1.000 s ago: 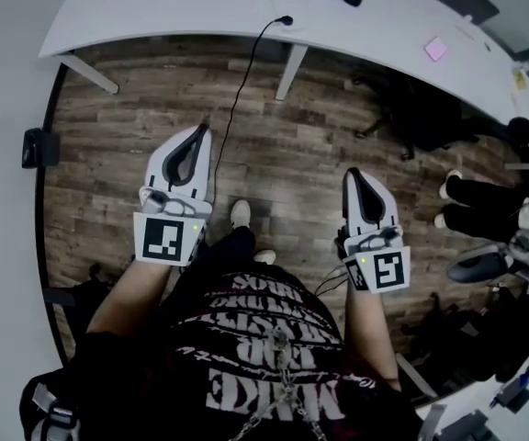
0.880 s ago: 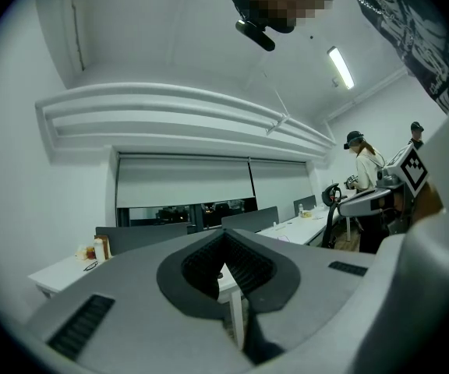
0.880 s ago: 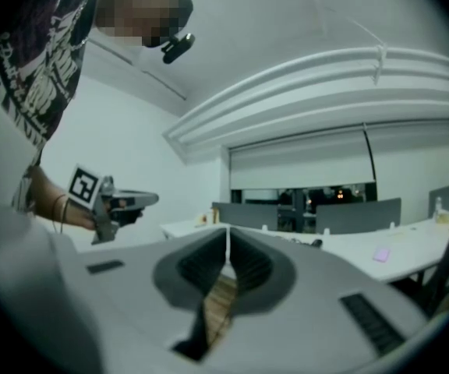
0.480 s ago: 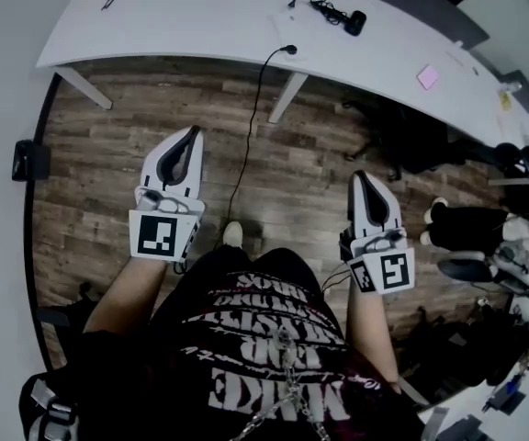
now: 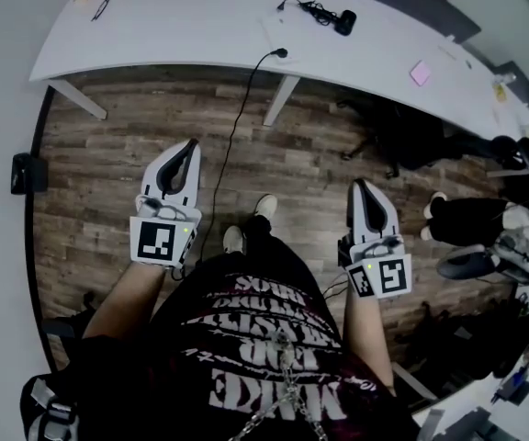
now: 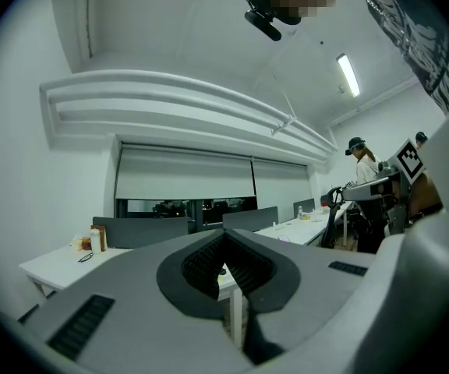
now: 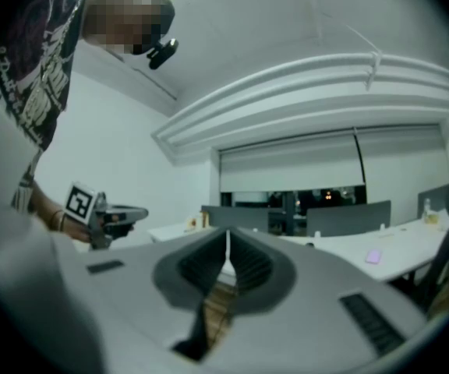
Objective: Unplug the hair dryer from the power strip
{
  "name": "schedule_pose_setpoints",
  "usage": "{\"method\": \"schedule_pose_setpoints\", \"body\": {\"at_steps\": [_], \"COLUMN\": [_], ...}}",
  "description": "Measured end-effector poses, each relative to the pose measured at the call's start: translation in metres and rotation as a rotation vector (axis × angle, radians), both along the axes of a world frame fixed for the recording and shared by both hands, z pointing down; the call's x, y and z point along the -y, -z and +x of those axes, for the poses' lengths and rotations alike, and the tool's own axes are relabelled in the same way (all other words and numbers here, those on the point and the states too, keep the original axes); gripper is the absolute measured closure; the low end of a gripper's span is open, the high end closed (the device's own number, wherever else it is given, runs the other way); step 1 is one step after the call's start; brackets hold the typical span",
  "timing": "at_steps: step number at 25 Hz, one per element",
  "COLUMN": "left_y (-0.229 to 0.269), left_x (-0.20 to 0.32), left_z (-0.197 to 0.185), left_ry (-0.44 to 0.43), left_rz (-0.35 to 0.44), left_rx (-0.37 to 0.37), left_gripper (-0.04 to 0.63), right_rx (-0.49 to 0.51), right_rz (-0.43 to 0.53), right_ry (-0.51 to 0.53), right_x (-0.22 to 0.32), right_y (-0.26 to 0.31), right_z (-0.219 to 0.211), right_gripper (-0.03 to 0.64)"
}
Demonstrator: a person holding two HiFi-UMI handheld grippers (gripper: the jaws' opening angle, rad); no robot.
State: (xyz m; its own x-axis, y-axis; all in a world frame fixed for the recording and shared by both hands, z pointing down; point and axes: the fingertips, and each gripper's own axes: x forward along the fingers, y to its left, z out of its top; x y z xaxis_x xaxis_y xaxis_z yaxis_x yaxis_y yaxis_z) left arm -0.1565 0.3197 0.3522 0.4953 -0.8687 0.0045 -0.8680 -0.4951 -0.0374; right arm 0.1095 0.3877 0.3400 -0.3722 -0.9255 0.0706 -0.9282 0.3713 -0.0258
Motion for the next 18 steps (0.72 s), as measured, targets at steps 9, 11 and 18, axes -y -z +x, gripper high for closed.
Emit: {"method": "schedule_pose_setpoints", "body": {"at_steps": [9,11,18], "left_y": [-0.003,-0.006,-0.005], "left_x": [0.027,0.034,0.053], "left_z": [0.022,0.026,0.029], "left_ry": [-0.032,-0.037,-0.023], "left_rz": [-0.010,-0.012,-0.024], "left_rx": [0.027,0.034,0.008], "left_gripper": [0.572,0.572,0.572], "right_rx": [0.052,0.049,0.043], "right_rz": [-0.014,-0.016,-0.032], "right_ry": [-0.050,-0.046,-0.037], "right_x": [0.020,0.022,0.045], "right_y": [-0.013,-0.015,-0.013], "right_z": [0.027,0.028,0.033], "right_gripper": [0.581,0.581,0.581]}}
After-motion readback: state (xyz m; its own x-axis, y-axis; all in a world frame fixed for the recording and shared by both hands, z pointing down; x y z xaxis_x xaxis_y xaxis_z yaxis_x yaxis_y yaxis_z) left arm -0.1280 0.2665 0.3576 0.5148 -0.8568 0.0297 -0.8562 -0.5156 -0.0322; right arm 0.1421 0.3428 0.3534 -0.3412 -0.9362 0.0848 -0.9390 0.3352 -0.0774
